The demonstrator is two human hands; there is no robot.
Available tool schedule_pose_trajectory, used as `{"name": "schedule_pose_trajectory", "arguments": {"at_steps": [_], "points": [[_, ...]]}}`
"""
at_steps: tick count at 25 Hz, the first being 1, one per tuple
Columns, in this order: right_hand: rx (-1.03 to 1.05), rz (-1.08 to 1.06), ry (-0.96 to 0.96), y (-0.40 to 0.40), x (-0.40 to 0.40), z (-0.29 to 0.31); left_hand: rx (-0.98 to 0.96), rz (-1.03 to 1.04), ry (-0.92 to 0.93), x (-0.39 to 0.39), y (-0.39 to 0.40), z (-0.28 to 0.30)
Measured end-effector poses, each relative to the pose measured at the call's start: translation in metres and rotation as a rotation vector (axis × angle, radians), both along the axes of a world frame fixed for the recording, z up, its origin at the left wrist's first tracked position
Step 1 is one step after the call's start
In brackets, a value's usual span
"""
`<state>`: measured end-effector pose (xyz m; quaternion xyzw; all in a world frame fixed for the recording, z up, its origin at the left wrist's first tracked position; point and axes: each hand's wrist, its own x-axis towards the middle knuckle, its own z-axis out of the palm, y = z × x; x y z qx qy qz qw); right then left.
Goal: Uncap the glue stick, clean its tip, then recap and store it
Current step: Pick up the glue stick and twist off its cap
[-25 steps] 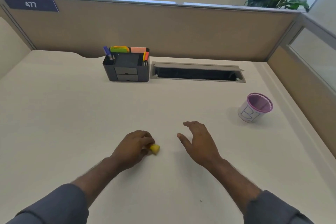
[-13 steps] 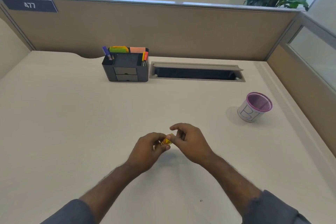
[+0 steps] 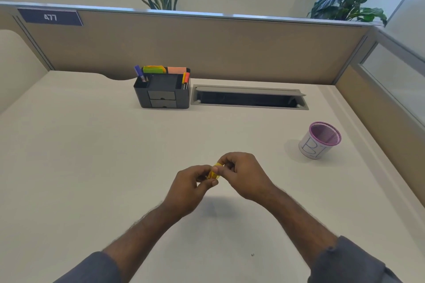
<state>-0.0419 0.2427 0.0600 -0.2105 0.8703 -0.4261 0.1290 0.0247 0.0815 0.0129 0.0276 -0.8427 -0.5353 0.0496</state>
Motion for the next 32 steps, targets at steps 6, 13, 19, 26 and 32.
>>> {"name": "schedule_pose_trajectory", "arguments": {"at_steps": [6,13,19,26,32], "points": [[0.041,0.009,0.010,-0.003,0.004,0.012,-0.048,0.059,0.057,0.001,0.005,0.001],[0.108,-0.013,0.078,-0.005,0.005,0.019,-0.053,0.087,0.109,-0.002,0.009,0.011],[0.031,0.098,0.027,0.003,0.004,0.025,0.020,0.005,0.048,-0.003,0.012,0.011],[-0.045,0.095,-0.017,0.008,0.003,0.018,-0.048,-0.111,0.073,0.001,0.016,0.014],[-0.032,0.035,0.040,0.004,0.006,0.014,-0.049,-0.056,0.126,0.001,0.016,0.014]]}}
